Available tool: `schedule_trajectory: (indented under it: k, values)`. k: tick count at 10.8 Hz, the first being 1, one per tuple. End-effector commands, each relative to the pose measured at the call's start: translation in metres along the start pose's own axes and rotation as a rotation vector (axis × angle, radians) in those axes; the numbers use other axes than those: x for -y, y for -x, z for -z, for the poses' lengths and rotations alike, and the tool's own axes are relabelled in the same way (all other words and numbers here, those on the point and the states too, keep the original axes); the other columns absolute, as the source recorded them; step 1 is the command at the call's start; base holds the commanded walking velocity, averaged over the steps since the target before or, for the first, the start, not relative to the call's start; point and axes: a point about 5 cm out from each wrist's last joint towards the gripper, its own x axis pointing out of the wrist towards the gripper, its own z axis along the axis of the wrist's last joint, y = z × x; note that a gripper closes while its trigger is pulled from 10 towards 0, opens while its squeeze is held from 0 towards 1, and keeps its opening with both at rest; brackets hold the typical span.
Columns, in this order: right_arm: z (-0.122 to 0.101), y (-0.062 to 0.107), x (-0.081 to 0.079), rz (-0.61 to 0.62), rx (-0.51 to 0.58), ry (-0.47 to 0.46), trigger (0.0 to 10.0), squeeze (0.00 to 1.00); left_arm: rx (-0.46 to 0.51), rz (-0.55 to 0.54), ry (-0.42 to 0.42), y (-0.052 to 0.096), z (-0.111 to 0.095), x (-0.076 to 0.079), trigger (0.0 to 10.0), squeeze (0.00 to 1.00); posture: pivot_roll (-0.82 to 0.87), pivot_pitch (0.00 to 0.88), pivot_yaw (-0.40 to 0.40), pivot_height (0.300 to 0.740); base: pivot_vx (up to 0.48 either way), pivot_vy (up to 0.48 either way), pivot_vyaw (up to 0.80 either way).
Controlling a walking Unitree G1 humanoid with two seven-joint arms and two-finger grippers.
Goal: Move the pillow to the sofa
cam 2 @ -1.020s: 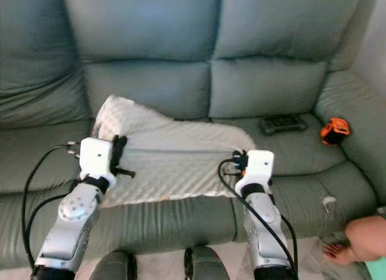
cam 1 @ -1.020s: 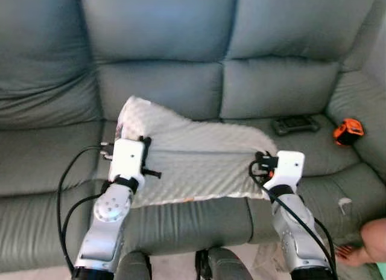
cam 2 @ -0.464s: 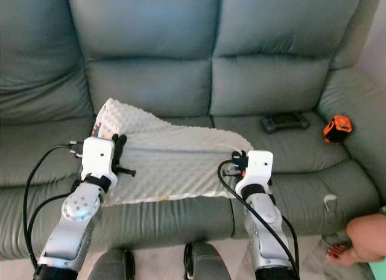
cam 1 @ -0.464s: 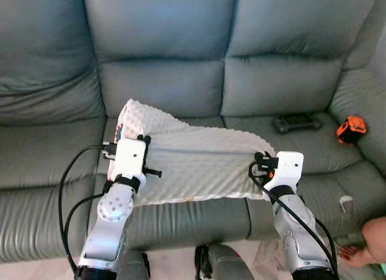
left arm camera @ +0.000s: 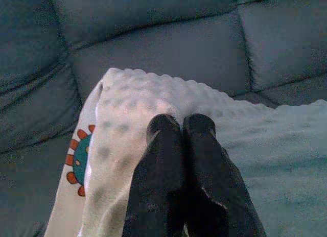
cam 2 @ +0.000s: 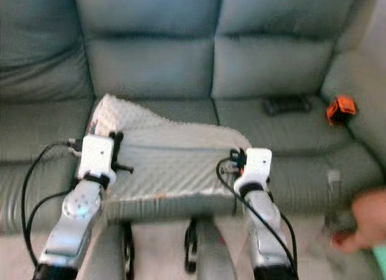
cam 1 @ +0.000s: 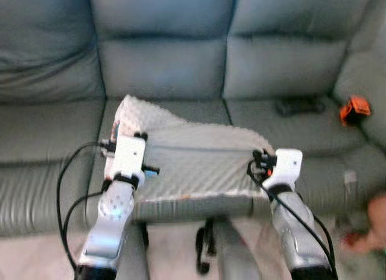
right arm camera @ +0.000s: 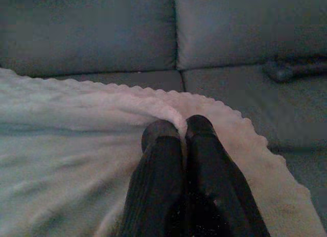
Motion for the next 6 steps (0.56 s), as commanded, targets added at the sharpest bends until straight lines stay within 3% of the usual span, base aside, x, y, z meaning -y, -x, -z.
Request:
schedule_trajectory:
  k: [1, 6]
  values:
    - [0.0024, 0.0054, 0.0146, 0.06, -0.004, 0.0, 10.0, 0.0, 0.039, -0.038, -0.027, -0.0003, -0.0066, -0.0071, 10.0, 0.0, -0.04, 0.144, -0.06, 0.626, 0.0, 0.0, 0.0]
    - [0.0027, 0.0049, 0.0186, 0.065, -0.003, 0.003, 10.0, 0.0, 0.063, -0.036, -0.036, -0.0023, -0.0111, -0.0097, 10.0, 0.0, -0.03, 0.14, -0.057, 0.626, 0.0, 0.0, 0.0]
